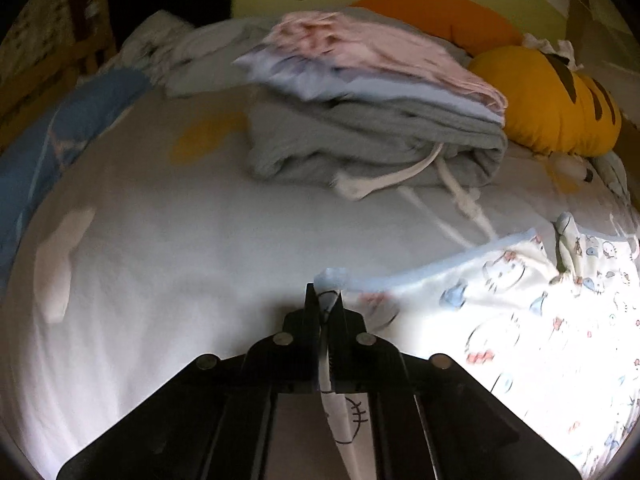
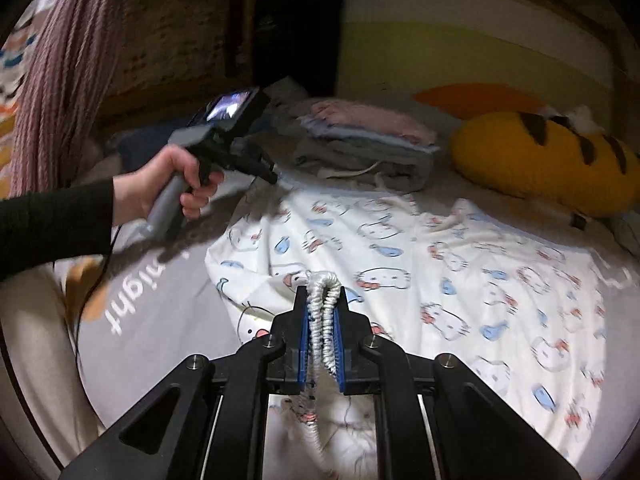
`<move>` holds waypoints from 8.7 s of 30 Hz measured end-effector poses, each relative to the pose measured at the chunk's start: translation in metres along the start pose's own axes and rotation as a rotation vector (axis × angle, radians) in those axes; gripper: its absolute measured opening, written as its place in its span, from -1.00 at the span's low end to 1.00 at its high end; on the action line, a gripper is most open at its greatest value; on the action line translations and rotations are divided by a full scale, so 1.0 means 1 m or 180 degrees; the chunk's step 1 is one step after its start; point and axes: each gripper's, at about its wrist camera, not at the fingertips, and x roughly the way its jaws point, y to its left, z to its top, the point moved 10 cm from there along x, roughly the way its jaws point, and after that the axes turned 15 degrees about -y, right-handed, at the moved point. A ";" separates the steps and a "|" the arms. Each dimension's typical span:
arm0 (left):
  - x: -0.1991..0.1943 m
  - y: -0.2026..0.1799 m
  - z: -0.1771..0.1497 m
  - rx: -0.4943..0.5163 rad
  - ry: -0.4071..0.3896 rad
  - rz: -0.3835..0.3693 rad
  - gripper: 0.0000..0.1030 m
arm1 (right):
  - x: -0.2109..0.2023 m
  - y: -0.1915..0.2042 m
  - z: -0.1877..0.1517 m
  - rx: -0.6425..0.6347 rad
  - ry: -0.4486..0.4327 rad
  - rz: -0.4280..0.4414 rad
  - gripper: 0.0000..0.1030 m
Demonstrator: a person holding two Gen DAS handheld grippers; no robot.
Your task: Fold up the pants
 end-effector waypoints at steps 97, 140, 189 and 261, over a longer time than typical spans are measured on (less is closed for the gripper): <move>-0.052 -0.247 0.090 -0.0161 -0.1040 -0.0824 0.35 | 0.005 -0.304 0.095 0.0968 -0.0033 -0.1495 0.25; 0.038 -0.219 0.074 -0.0043 -0.0926 -0.0552 -0.87 | 0.205 -0.368 0.050 0.1050 0.0362 -0.0547 -0.93; -0.003 -0.217 0.083 0.0224 -0.1862 -0.0161 0.98 | 0.186 -0.367 0.070 0.0516 -0.0377 -0.1247 0.99; -0.186 -0.240 -0.141 -0.0152 -0.0319 -0.0749 -0.97 | -0.058 -0.174 -0.064 0.1482 0.0607 -0.0411 -0.88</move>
